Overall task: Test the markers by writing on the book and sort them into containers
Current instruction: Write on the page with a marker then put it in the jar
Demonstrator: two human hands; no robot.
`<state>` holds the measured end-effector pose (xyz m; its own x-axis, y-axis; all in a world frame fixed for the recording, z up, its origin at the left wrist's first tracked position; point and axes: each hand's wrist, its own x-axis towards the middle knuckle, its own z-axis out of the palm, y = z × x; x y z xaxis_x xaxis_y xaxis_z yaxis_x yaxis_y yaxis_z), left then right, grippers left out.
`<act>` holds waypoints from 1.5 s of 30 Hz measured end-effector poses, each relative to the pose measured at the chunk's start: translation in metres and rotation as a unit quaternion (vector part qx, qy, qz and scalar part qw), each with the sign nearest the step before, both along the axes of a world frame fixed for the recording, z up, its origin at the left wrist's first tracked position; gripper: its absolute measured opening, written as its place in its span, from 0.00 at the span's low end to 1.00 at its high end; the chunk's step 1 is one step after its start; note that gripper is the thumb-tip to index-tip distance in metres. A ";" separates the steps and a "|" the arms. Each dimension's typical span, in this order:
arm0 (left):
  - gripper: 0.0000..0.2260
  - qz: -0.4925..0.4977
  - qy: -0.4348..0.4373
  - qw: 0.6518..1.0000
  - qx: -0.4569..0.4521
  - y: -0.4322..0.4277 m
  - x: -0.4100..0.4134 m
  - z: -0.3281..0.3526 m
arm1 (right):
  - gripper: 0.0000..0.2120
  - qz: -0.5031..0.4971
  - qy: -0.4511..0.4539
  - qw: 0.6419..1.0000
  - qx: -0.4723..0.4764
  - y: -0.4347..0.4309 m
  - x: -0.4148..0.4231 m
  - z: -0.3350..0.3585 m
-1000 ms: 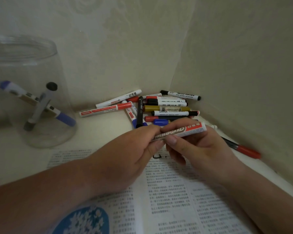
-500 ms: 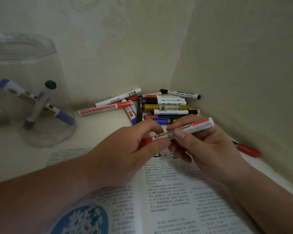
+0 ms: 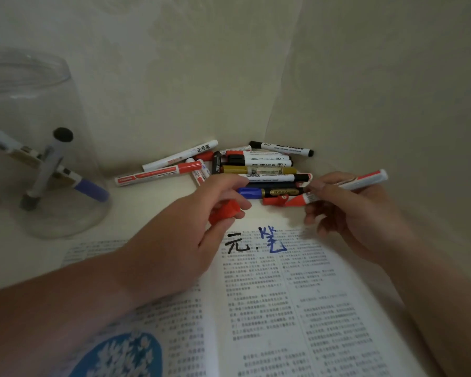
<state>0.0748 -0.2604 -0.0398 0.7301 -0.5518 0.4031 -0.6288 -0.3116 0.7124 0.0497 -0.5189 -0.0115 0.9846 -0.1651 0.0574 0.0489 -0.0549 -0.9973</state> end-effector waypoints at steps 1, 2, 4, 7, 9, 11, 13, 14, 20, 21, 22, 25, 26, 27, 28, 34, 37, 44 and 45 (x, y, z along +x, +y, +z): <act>0.20 0.004 -0.004 1.000 0.004 0.001 0.000 0.002 | 0.10 0.018 0.019 1.000 -0.009 -0.002 -0.001 0.000; 0.19 0.011 -0.011 1.000 0.010 0.002 0.000 0.002 | 0.11 0.033 0.033 0.999 -0.023 -0.005 -0.002 -0.001; 0.16 0.027 -0.035 0.999 0.023 0.003 0.001 0.003 | 0.12 0.057 0.042 0.996 -0.057 -0.008 -0.004 -0.002; 0.11 0.054 -0.066 0.995 0.048 0.004 0.003 0.001 | 0.12 0.060 0.040 0.994 -0.078 -0.010 -0.004 -0.004; 0.08 0.055 -0.082 0.994 0.043 0.003 0.005 -0.002 | 0.08 0.051 0.043 0.995 -0.070 -0.012 -0.002 -0.006; 0.08 0.042 -0.096 0.994 0.035 0.003 0.007 -0.003 | 0.03 0.047 0.047 0.996 -0.056 -0.012 0.000 -0.005; 0.09 0.026 -0.101 0.994 0.027 0.002 0.008 -0.004 | 0.01 0.054 0.058 0.996 -0.041 -0.012 0.001 -0.005; 0.10 0.022 -0.093 0.995 0.024 0.002 0.009 -0.005 | 0.02 0.059 0.060 0.996 -0.042 -0.012 0.000 -0.005; 0.18 0.013 -0.051 0.998 0.030 0.003 0.005 -0.003 | 0.06 0.069 0.042 0.990 -0.116 -0.008 -0.002 -0.009; 0.19 0.016 -0.050 0.998 0.045 0.003 0.005 -0.002 | 0.06 0.066 0.046 0.989 -0.124 -0.008 -0.001 -0.009; 0.20 0.019 -0.056 0.996 0.064 0.003 0.005 -0.001 | 0.06 0.060 0.051 0.988 -0.132 -0.008 -0.001 -0.009; 0.18 0.024 -0.086 0.990 0.106 0.005 0.006 -0.001 | 0.07 0.033 0.063 0.985 -0.154 -0.008 0.000 -0.009; 0.17 0.025 -0.089 0.989 0.113 0.005 0.006 -0.001 | 0.09 0.026 0.066 0.985 -0.159 -0.007 0.001 -0.009; 0.17 0.026 -0.091 0.989 0.117 0.005 0.006 -0.001 | 0.09 0.022 0.068 0.984 -0.162 -0.007 0.001 -0.010; 0.17 0.026 -0.091 0.988 0.119 0.005 0.006 -0.001 | 0.09 0.019 0.068 0.984 -0.165 -0.006 0.001 -0.009; 0.15 0.019 -0.088 0.990 0.109 0.004 0.005 0.000 | 0.06 0.018 0.067 0.978 -0.197 -0.005 0.000 -0.009; 0.12 0.017 -0.097 0.990 0.102 0.004 0.004 0.000 | 0.05 0.010 0.069 0.968 -0.243 -0.005 0.001 -0.009; 0.14 0.009 -0.109 0.988 0.110 0.004 0.003 -0.001 | 0.05 -0.031 0.082 0.959 -0.271 -0.006 0.004 -0.010; 0.14 0.010 -0.108 0.988 0.111 0.004 0.002 -0.001 | 0.05 -0.033 0.082 0.958 -0.274 -0.006 0.004 -0.010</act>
